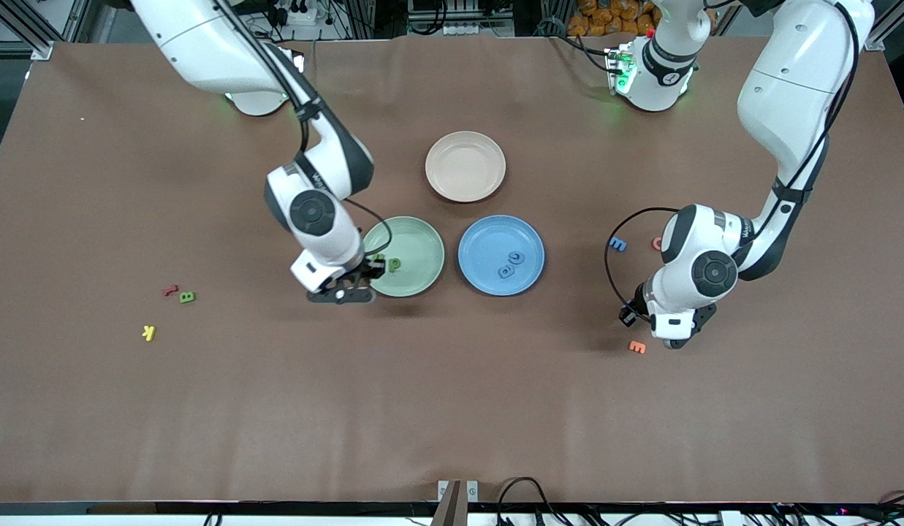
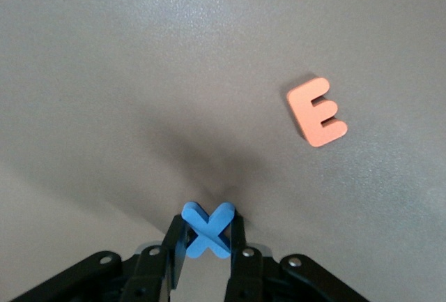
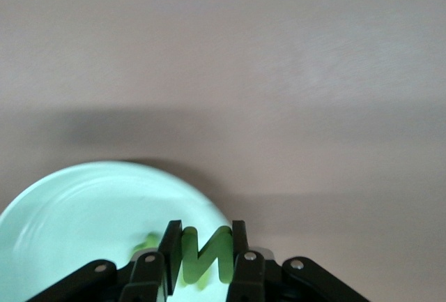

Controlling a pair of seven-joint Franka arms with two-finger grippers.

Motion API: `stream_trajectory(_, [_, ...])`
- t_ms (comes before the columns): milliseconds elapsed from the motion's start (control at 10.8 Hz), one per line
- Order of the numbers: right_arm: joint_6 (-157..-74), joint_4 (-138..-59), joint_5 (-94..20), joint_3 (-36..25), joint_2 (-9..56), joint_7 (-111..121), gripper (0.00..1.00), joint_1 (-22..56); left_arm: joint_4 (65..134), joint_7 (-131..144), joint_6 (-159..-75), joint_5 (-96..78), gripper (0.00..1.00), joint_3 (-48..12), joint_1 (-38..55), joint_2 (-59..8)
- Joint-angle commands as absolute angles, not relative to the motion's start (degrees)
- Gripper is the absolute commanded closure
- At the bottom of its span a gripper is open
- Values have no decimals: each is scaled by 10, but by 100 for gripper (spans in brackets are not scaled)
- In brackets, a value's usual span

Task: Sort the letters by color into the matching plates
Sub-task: 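Carry green N to the green plate while the left gripper carries blue x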

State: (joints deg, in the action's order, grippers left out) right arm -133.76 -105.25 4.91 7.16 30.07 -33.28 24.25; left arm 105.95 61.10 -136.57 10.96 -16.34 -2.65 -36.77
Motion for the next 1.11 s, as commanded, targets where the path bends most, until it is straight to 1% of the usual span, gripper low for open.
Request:
stream_trajectory(0, [-1327,-1048,47,68,301,-340,100,277,1049,622,-1365,121,100,-168,-19,-365])
stream_trajectory(93, [-1327,-1048,47,68,301,-345,100,282,1041,627,-1362,120,100,-168,-5,-365])
stream_trajectory(185, [-1326,-1048,47,68,301,-347,96,285,1034,635,-1359,120,100,-168,8,-365])
stream_trajectory(278, [-1326,-1048,49,68,301,-351,1,286,1032,649,-1354,120,100,-168,21,-360])
stream_trajectory(555, [-1325,-1041,48,67,301,-352,0,280,1030,664,-1345,121,100,-167,82,-356])
stream_trajectory(740, [-1324,-1040,49,66,300,-350,0,275,1029,664,-1343,121,100,-162,147,-354])
stream_trajectory(925, [-1324,-1041,50,62,294,-342,0,253,1028,664,-1339,121,100,-163,182,-334])
stream_trajectory(1018, [-1324,-1040,50,60,293,-337,0,238,1018,665,-1318,120,100,-165,192,-327])
